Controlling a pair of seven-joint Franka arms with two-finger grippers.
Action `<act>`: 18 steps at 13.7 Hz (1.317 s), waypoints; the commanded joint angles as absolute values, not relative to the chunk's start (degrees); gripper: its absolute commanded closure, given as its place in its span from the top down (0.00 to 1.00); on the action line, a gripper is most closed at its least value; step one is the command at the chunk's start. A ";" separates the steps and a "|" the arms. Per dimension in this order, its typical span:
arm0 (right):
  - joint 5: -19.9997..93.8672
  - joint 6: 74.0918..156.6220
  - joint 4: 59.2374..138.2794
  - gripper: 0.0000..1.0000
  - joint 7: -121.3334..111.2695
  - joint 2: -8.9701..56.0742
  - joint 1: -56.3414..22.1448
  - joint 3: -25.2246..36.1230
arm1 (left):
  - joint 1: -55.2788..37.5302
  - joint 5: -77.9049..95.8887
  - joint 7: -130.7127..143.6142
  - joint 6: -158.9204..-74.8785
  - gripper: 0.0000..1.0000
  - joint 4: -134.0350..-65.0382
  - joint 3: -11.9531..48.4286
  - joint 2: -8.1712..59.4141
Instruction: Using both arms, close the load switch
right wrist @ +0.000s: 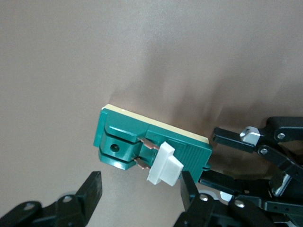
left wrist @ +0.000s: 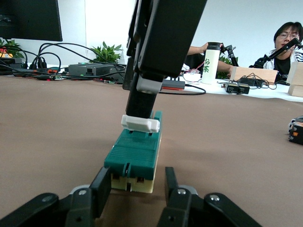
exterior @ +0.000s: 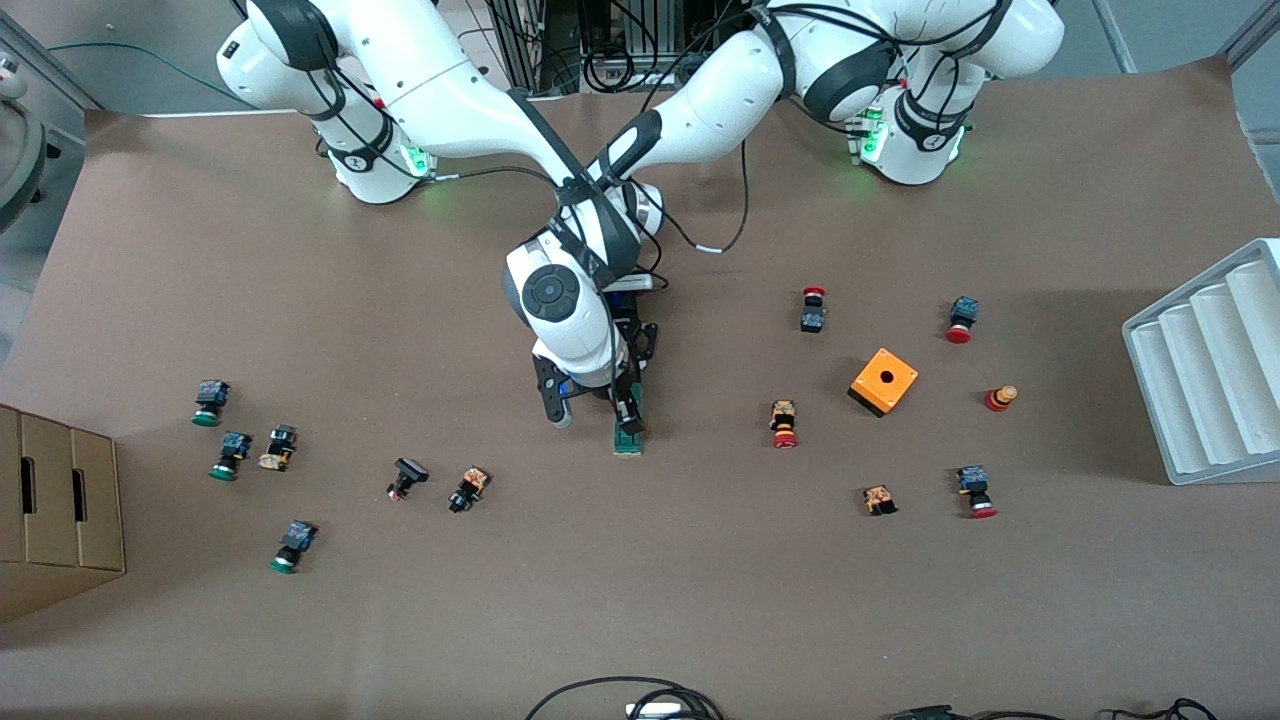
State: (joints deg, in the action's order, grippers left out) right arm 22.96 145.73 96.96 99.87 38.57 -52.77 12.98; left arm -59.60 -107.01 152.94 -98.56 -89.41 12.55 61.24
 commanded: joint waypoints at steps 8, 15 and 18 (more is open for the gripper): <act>24.70 148.89 98.43 0.65 99.75 39.55 -54.49 13.45 | -59.24 -107.14 153.28 -98.61 0.33 -88.15 12.83 62.75; 24.70 146.16 98.70 0.65 99.14 37.70 -53.88 13.54 | -59.15 -106.44 153.28 -98.61 0.34 -88.07 12.92 62.67; 24.52 146.78 98.61 0.64 99.05 38.49 -53.88 13.54 | -59.24 -106.52 153.37 -98.61 0.34 -88.07 12.92 62.67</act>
